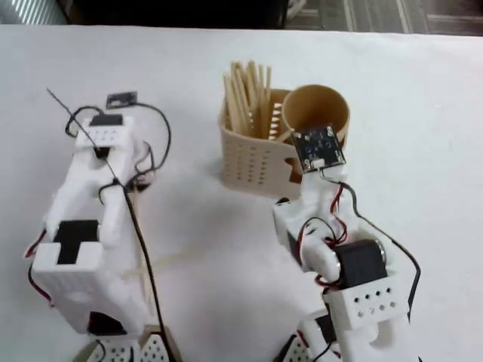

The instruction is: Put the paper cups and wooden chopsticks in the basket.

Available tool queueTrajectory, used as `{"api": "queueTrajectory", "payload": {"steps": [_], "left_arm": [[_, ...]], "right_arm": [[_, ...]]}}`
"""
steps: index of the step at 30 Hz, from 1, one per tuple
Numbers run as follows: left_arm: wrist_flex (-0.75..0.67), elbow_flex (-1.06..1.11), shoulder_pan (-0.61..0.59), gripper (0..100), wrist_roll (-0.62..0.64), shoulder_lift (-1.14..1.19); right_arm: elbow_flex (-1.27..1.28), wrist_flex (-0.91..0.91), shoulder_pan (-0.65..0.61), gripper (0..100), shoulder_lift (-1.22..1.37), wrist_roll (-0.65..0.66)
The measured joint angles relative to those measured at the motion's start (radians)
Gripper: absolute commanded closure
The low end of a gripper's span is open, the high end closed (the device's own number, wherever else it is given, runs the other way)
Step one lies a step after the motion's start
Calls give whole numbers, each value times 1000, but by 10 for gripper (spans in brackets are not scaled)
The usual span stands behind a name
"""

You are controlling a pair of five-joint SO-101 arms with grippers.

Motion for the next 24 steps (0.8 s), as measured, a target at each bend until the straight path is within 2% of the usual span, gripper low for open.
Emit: {"api": "queueTrajectory", "payload": {"steps": [4,8,16,24], "left_arm": [[57,-101,0,976,3,0],[187,-245,0,976,3,0],[468,-706,2,976,5,0],[517,-1151,66,976,6,0]], "right_arm": [[0,0,0,890,0,0],[0,0,0,890,0,0],[0,0,0,892,0,0],[0,0,64,890,0,0]]}}
